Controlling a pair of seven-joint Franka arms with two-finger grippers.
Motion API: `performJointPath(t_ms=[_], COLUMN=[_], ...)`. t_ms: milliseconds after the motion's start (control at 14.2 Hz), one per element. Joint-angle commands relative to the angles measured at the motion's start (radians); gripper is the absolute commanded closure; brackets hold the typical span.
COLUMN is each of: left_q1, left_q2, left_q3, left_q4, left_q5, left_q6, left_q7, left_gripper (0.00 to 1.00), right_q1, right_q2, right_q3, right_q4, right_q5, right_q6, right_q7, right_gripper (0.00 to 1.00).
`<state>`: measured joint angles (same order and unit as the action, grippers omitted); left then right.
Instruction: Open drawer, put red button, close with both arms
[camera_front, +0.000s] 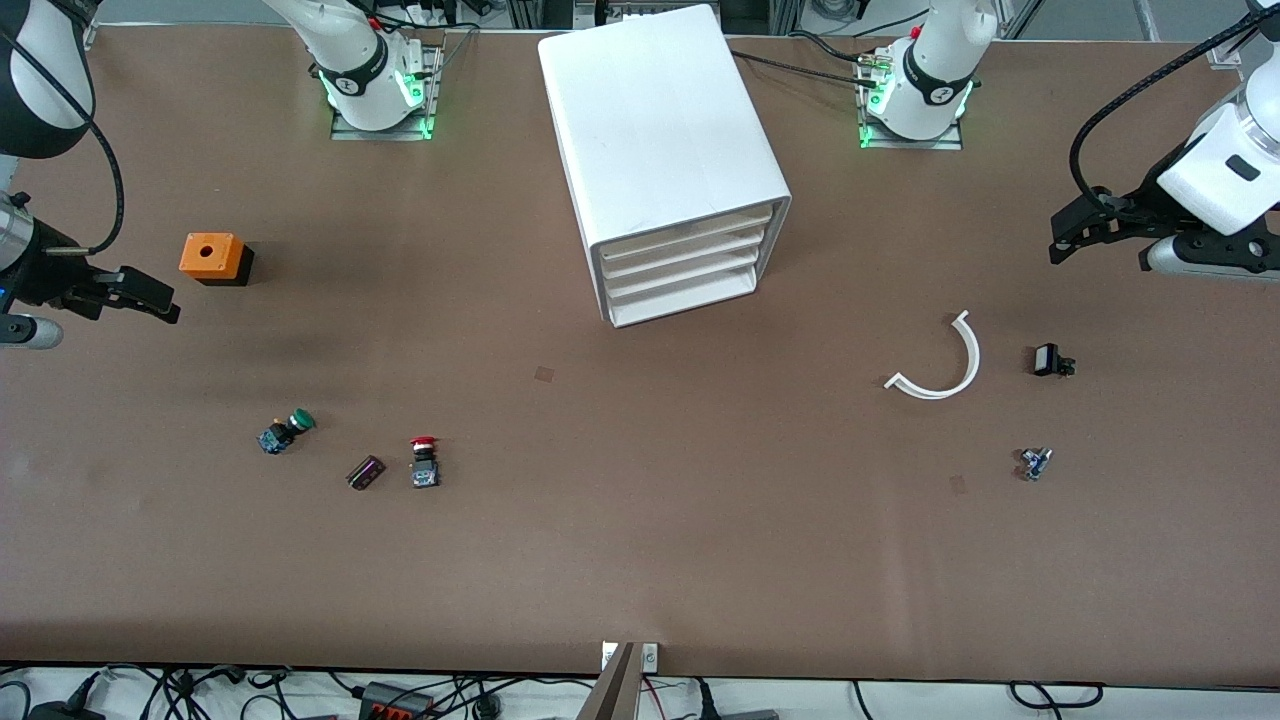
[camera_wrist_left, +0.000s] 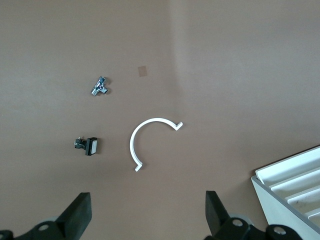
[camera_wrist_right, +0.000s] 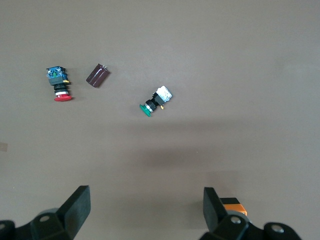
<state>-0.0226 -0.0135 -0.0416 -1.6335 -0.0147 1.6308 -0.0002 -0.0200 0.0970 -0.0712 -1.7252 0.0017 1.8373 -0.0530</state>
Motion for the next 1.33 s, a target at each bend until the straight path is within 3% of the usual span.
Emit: performJointPath(t_ms=[0, 351, 632, 842, 1053, 1263], left_q1=[0.0, -0.002, -0.039, -0.056, -0.057, 0.007], left_q2=[0.018, 0.018, 0.027, 0.087, 0.168, 0.242], left_q3=[0.0, -0.001, -0.035, -0.134, -0.21, -0.21], left_q4=[0.04, 0.043, 0.043, 0.041, 0.026, 0.024], left_q5=[-0.01, -0.011, -0.063, -0.1, -0.221, -0.42], left_q6=[-0.026, -0.038, -0.328, -0.451, -0.439, -0.333], left_q7=[0.005, -0.003, 0.002, 0.011, 0.011, 0.073], left_gripper=[0.0, 0.0, 0.0, 0.0, 0.0, 0.0], right_q1=[0.003, 0.005, 0.005, 0.026, 0.126, 0.169], right_q2=[-0.019, -0.019, -0.013, 0.055, 0.159, 0.285], right_q3=[0.001, 0.002, 0.004, 0.014, 0.016, 0.019], right_q4=[-0.017, -0.016, -0.013, -0.008, 0.035, 0.076], right_q5=[-0.012, -0.012, -0.012, 0.003, 0.001, 0.004], right_q6=[0.0, -0.001, -0.004, 0.017, 0.086, 0.161], right_q7=[-0.007, -0.007, -0.007, -0.001, 0.009, 0.009], right_gripper=[0.0, 0.0, 0.0, 0.0, 0.0, 0.0])
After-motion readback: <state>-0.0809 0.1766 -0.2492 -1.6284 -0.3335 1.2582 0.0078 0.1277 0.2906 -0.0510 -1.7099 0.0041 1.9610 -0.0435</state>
